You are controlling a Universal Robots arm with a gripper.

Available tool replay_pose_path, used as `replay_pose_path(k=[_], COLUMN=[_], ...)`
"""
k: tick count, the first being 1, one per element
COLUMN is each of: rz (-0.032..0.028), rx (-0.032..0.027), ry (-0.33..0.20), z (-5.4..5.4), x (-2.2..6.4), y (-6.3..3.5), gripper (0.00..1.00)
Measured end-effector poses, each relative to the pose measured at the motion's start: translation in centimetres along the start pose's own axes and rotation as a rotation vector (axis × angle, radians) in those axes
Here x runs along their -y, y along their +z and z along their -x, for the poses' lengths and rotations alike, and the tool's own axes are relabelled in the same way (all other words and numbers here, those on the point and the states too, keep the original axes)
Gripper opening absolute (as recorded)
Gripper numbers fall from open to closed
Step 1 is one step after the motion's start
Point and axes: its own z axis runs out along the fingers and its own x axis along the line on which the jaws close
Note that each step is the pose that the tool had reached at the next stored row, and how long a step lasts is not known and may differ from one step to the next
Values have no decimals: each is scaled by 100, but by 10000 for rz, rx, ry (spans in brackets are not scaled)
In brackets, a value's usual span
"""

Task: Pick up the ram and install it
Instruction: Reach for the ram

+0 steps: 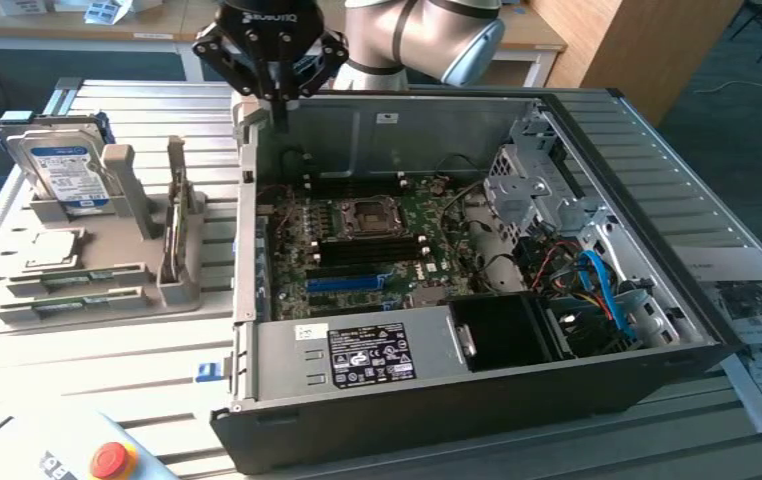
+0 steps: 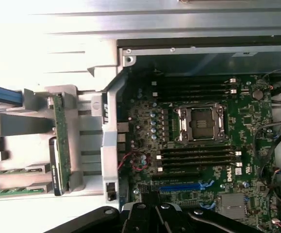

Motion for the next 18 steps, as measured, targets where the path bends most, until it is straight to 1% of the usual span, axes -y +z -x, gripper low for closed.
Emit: replay_pose_path(k=[11,18], rz=[0,0], rx=[0,1], ry=[-1,-1], z=[-409,-701], x=[22,37], y=[-8,-15], gripper=[10,10])
